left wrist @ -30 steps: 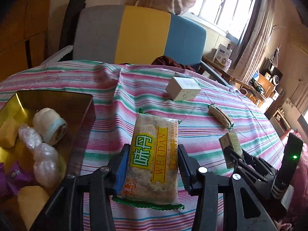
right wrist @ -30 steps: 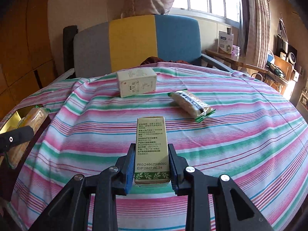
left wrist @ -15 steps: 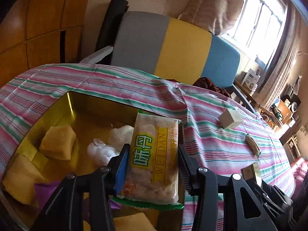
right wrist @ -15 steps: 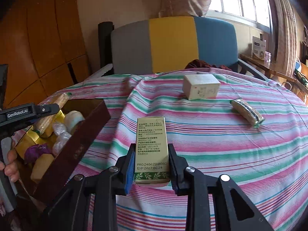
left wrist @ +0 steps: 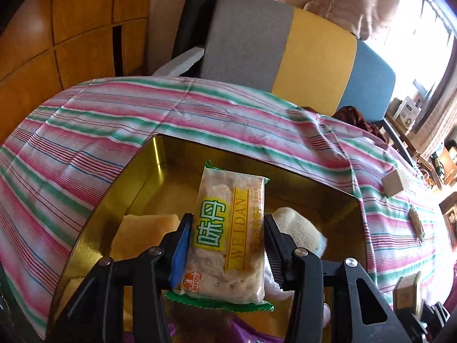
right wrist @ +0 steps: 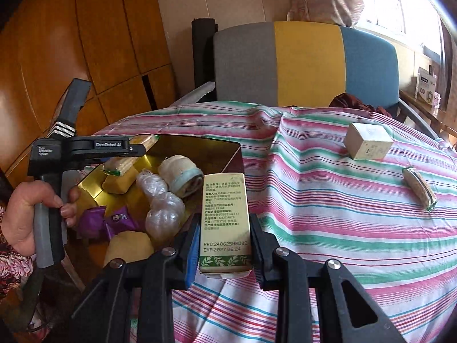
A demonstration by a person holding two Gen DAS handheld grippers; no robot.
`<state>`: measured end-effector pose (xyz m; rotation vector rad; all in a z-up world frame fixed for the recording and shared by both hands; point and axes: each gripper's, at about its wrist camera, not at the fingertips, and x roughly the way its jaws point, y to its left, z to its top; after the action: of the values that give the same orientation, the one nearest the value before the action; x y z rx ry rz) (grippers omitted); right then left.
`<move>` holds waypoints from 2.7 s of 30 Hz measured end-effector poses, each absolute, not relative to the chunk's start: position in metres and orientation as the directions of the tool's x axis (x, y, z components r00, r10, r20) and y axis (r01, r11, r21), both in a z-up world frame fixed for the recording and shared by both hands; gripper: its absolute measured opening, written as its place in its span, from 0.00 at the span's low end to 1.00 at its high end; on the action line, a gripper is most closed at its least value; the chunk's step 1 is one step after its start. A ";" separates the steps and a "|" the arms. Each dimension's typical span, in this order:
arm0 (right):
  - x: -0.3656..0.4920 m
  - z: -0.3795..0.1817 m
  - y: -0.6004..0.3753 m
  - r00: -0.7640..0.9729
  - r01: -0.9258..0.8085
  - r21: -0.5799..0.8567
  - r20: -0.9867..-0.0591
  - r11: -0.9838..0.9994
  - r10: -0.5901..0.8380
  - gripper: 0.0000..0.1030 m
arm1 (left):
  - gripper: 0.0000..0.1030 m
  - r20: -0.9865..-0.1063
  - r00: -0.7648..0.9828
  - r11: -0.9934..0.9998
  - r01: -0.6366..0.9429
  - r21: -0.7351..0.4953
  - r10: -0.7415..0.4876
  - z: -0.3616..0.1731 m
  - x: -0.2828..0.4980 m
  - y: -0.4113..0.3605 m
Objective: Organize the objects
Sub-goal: 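Carry the biscuit packet and green-and-white box over the gold tray with both tools, then release the biscuit packet from the left tool while lowering the box with the right tool, then open the right tool to drop the green-and-white box into the tray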
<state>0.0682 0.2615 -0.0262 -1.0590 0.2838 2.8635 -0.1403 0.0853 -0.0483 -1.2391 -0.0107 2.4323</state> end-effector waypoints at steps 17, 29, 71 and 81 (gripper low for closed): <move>0.054 -0.019 0.242 -0.743 -0.085 0.128 -0.669 -0.988 -0.023 0.29 | 0.69 -0.767 -0.543 -0.939 -0.229 -0.256 0.342 -0.057 -0.157 0.066; 0.033 -0.024 0.226 -0.720 -0.043 0.145 -0.691 -0.988 -0.071 0.29 | 0.91 -0.681 -0.651 -0.940 -0.181 -0.291 0.336 -0.032 -0.083 0.029; 0.006 -0.016 0.272 -0.679 -0.233 0.212 -0.734 -0.949 0.002 0.38 | 0.95 -0.722 -0.598 -0.938 -0.240 -0.252 0.347 -0.041 -0.002 0.046; 0.049 -0.033 0.322 -0.639 -0.328 0.097 -0.755 -0.940 0.145 0.39 | 0.98 -0.714 -0.581 -0.912 -0.346 -0.218 0.391 -0.029 0.019 0.086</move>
<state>0.0486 0.3224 -0.0326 -1.1721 0.3285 2.6073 0.0188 0.0862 -0.0295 -1.1363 -0.0768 2.4743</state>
